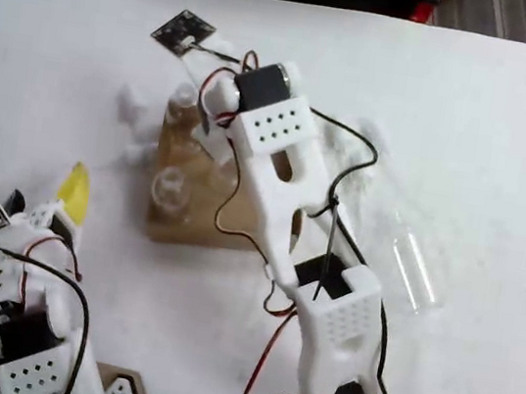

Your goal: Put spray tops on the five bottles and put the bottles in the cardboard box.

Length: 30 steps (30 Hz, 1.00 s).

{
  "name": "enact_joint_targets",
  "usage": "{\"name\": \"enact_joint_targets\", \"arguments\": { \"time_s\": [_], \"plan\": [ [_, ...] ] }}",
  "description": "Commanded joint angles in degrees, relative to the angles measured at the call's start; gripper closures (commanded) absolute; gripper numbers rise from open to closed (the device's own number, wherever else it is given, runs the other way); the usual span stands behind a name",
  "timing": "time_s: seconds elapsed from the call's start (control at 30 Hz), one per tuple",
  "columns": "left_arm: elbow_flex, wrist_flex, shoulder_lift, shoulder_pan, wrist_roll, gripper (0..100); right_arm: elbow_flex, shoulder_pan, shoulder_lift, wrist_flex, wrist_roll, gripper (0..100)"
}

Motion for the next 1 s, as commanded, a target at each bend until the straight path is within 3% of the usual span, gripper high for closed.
{"name": "enact_joint_targets", "arguments": {
  "time_s": [0.0,0.23,0.4,0.6,0.77,0.97],
  "plan": [
    [-0.18,-0.70,-0.84,0.84,-0.53,67,-1.32,-0.48,-1.19,-0.92,-0.53,86.1],
    [-0.18,-0.62,-0.84,0.84,-0.53,67,-13.27,1.98,-5.93,3.74,-0.53,86.1],
    [-0.18,-0.62,-0.84,0.84,-0.53,67,-14.33,12.26,-16.04,3.82,-0.70,86.1],
    [-0.18,-0.62,-0.84,0.92,-0.53,67,0.18,28.62,-27.21,3.65,-3.78,86.4],
    [-0.18,-0.62,-0.84,2.95,-0.62,67,14.51,38.02,-31.96,3.56,-3.52,86.5],
    [-0.18,0.18,-0.84,3.30,-0.62,67,30.24,41.71,-27.03,-3.47,6.77,86.5]
  ]
}}
